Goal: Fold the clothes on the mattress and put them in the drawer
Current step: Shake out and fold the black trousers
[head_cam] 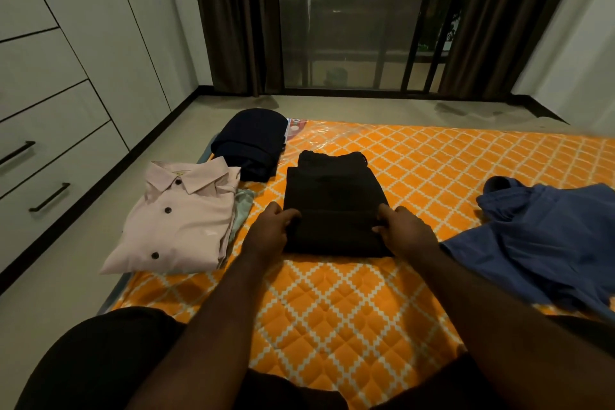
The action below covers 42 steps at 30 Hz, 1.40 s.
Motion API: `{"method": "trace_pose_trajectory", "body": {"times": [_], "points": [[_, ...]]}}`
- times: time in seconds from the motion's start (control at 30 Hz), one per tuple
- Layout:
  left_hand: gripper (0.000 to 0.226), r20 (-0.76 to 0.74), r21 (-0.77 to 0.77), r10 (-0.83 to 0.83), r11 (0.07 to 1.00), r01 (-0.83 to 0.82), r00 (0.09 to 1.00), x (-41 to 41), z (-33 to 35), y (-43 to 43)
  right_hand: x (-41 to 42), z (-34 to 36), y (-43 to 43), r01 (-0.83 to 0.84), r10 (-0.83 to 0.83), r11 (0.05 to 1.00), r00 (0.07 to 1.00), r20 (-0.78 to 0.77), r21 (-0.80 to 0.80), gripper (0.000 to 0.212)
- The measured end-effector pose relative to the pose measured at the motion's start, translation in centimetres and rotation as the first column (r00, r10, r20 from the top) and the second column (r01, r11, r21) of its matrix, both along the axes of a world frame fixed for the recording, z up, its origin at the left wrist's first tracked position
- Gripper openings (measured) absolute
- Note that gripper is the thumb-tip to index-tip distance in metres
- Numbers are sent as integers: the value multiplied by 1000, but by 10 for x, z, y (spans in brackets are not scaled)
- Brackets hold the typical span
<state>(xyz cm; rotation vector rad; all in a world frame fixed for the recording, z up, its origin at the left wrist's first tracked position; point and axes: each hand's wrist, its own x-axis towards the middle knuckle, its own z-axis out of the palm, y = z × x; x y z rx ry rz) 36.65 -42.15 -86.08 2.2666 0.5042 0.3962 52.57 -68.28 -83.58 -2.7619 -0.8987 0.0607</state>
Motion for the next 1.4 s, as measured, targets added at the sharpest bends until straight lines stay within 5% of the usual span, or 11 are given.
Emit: {"method": "trace_pose_trajectory", "body": {"times": [0.07,0.13,0.23,0.33,0.47,0.6,0.83,0.97,1.1,1.3,1.4], "points": [[23,-11,-218,35,975,-36,999,-1,7,-2,9,3,-8,-81,78,993,996,-37,-89,27],[34,-50,-174,23,984,-31,998,-2,3,8,23,6,-19,-139,122,972,988,-100,-189,54],[81,-190,196,-90,972,127,978,-8,-11,21,36,11,-34,-216,161,920,969,-187,-327,73],[97,-234,305,-49,945,121,971,-10,-13,23,39,2,-40,-227,153,904,963,-221,-363,83],[107,-259,368,-23,922,120,966,-11,-16,26,53,-18,-44,-262,219,946,950,-223,-188,98],[94,-270,274,-18,957,95,963,-10,-13,21,48,-18,-42,-274,245,957,940,-239,-96,87],[61,140,20,-96,995,95,985,17,-13,26,46,-8,-32,-177,244,955,924,-294,238,57],[45,237,-240,36,971,22,971,16,7,13,41,5,-20,7,225,848,901,-371,530,49],[38,291,-315,105,949,-8,951,11,26,7,24,29,-13,196,310,636,821,-479,747,38],[32,393,-357,197,933,-48,898,12,43,-3,8,49,-2,360,390,433,752,-532,826,32],[28,377,-346,232,934,-96,897,13,47,-7,4,47,3,444,372,424,709,-599,789,35]]}}
